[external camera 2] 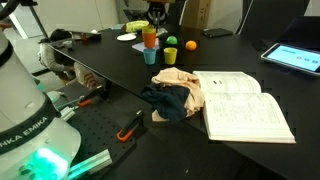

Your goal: Separate the cups

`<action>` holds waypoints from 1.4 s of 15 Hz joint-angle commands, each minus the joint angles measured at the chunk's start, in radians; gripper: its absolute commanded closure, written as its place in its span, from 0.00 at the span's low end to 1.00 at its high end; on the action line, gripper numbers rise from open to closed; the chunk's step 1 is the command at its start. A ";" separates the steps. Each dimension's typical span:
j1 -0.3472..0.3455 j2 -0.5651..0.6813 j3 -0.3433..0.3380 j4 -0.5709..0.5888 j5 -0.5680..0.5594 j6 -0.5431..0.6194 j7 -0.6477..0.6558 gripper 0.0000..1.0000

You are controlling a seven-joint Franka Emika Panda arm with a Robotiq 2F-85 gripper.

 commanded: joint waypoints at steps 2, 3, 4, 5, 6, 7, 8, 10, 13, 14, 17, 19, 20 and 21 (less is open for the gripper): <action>-0.003 -0.059 -0.017 -0.016 -0.015 -0.043 -0.018 0.98; -0.004 -0.067 -0.020 -0.023 -0.015 -0.047 -0.020 0.98; -0.006 -0.073 -0.024 -0.030 -0.014 -0.051 -0.023 0.98; -0.006 -0.077 -0.029 -0.036 -0.016 -0.052 -0.024 0.98; -0.007 -0.082 -0.034 -0.043 -0.017 -0.054 -0.025 0.98; -0.009 -0.087 -0.038 -0.052 -0.015 -0.055 -0.026 0.98; -0.011 -0.092 -0.041 -0.061 -0.012 -0.053 -0.027 0.98; -0.017 -0.096 -0.043 -0.083 0.002 -0.045 -0.030 0.98; -0.025 -0.096 -0.042 -0.117 0.015 -0.033 -0.032 0.98; -0.027 -0.095 -0.043 -0.126 0.016 -0.030 -0.033 0.98; -0.034 -0.093 -0.041 -0.153 0.026 -0.023 -0.034 0.98; -0.038 -0.091 -0.038 -0.166 0.038 -0.018 -0.037 0.98; -0.039 -0.089 -0.037 -0.173 0.045 -0.012 -0.038 0.98; -0.041 -0.087 -0.033 -0.180 0.058 -0.005 -0.040 0.98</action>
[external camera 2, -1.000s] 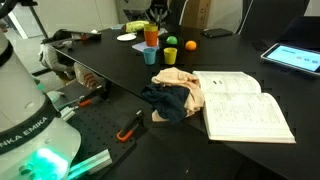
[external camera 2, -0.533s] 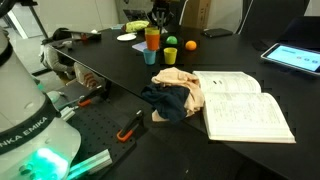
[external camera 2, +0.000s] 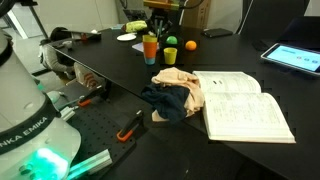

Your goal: Separate the cups

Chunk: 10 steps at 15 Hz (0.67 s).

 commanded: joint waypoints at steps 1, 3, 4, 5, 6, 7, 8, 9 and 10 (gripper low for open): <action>-0.011 -0.030 0.013 -0.050 0.049 0.042 -0.027 0.98; -0.011 -0.025 0.021 -0.065 0.074 0.066 -0.036 0.98; -0.012 -0.023 0.026 -0.071 0.086 0.091 -0.043 0.98; -0.014 -0.021 0.031 -0.078 0.099 0.116 -0.051 0.98; -0.020 -0.018 0.041 -0.083 0.126 0.142 -0.064 0.98; -0.024 -0.015 0.049 -0.091 0.146 0.174 -0.078 0.98; -0.029 -0.013 0.058 -0.098 0.167 0.205 -0.094 0.98; -0.034 -0.010 0.066 -0.106 0.184 0.234 -0.111 0.98; -0.041 -0.007 0.075 -0.113 0.199 0.256 -0.127 0.98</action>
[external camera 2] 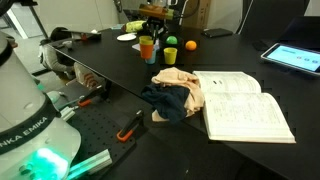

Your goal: Separate the cups

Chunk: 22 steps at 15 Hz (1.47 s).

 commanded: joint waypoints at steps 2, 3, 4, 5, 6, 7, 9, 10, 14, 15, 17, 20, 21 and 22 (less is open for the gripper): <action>-0.047 -0.007 0.050 -0.048 0.078 0.113 -0.095 0.98; -0.055 -0.006 0.056 -0.053 0.086 0.125 -0.108 0.98; -0.062 -0.006 0.060 -0.059 0.093 0.131 -0.120 0.98; -0.069 -0.007 0.061 -0.066 0.096 0.138 -0.130 0.98; -0.077 -0.007 0.065 -0.071 0.102 0.144 -0.141 0.98; -0.085 -0.006 0.068 -0.076 0.107 0.151 -0.151 0.98; -0.098 -0.006 0.074 -0.085 0.122 0.159 -0.171 0.98; -0.104 -0.005 0.078 -0.090 0.132 0.165 -0.181 0.98; -0.119 0.001 0.099 -0.105 0.177 0.183 -0.217 0.98; -0.116 0.002 0.101 -0.112 0.177 0.180 -0.219 0.98; -0.105 0.006 0.097 -0.124 0.155 0.176 -0.218 0.98; -0.091 0.009 0.088 -0.143 0.124 0.176 -0.216 0.98; -0.084 0.010 0.081 -0.149 0.106 0.182 -0.211 0.98; -0.082 0.012 0.081 -0.152 0.097 0.183 -0.210 0.98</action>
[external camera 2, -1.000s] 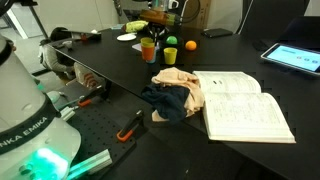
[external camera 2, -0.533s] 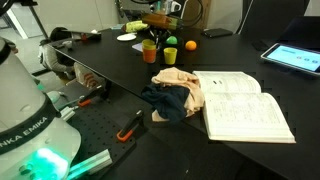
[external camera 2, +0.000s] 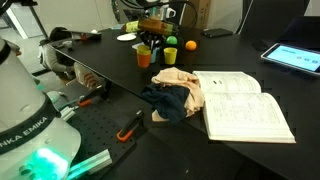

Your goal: Separate the cups

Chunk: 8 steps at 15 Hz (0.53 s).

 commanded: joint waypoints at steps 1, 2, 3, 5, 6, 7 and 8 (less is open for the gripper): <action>0.016 -0.005 -0.007 -0.020 -0.045 0.035 -0.004 0.98; 0.016 -0.004 -0.006 -0.021 -0.055 0.038 -0.004 0.98; 0.018 -0.003 -0.006 -0.021 -0.069 0.042 -0.002 0.98; 0.017 -0.002 -0.003 -0.018 -0.083 0.051 -0.001 0.98; 0.020 -0.003 -0.006 -0.019 -0.097 0.059 0.001 0.98; 0.023 -0.004 -0.008 -0.020 -0.112 0.067 0.003 0.98; 0.026 -0.006 -0.010 -0.021 -0.130 0.081 0.004 0.98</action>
